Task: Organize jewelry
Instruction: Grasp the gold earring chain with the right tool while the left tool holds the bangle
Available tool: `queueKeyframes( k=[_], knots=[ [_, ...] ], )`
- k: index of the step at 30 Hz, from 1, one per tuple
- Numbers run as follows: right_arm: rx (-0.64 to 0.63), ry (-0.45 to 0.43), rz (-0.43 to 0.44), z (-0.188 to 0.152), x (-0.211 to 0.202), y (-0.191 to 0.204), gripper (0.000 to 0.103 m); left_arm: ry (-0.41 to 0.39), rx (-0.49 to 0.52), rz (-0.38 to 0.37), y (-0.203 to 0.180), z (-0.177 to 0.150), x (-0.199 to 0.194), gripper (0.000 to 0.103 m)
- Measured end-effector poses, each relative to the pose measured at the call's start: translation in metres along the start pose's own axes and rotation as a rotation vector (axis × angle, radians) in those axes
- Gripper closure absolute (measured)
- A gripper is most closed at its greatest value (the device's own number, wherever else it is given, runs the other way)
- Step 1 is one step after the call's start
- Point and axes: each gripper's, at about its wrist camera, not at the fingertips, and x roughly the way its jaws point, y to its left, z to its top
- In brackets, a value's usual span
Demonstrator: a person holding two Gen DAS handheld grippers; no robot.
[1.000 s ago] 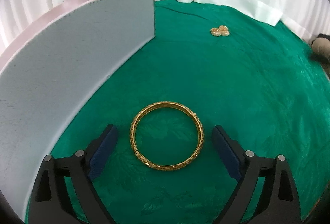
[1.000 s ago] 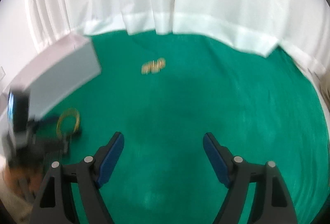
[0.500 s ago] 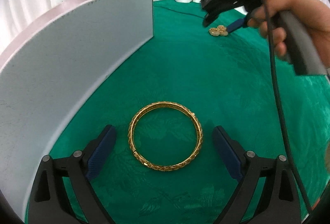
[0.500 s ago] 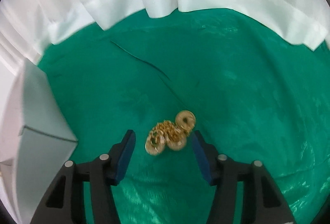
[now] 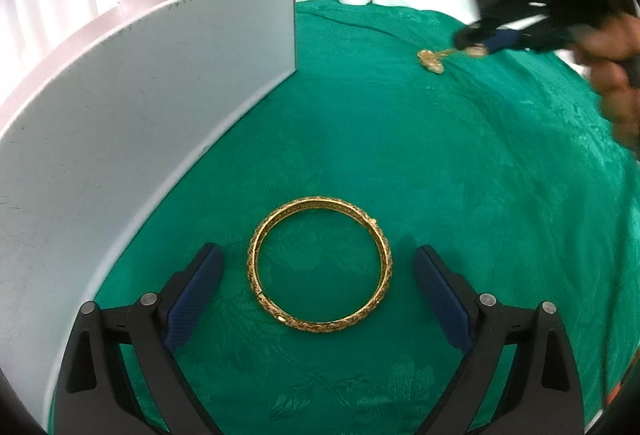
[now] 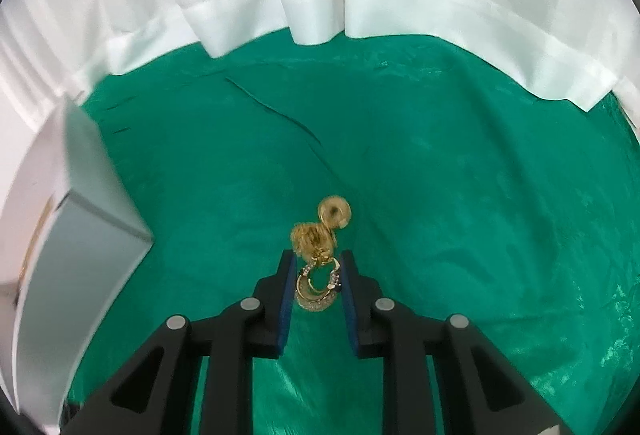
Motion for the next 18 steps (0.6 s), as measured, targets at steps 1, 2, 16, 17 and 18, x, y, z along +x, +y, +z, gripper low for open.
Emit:
queueKeyframes(
  k=[1,2,16,17,18],
  knots=[
    [0.002,0.003,0.031,-0.007,-0.009,-0.004,0.081,0.0,0.0,0.0,0.0,0.0,0.0,0.008],
    [0.003,0.005,0.05,-0.011,-0.014,-0.008,0.081,0.0,0.0,0.001,0.0,0.0,0.0,0.008],
    [-0.017,0.144,0.09,-0.124,-0.049,-0.071,0.079,0.003,0.003,0.007,-0.001,0.001,0.003,0.006],
    [-0.023,0.143,0.082,-0.125,-0.046,-0.072,0.067,0.003,0.004,0.007,0.0,0.001,0.003,0.006],
    [-0.027,0.131,0.077,-0.125,-0.046,-0.073,0.058,0.003,0.004,0.006,0.0,0.001,0.003,0.006]
  ],
)
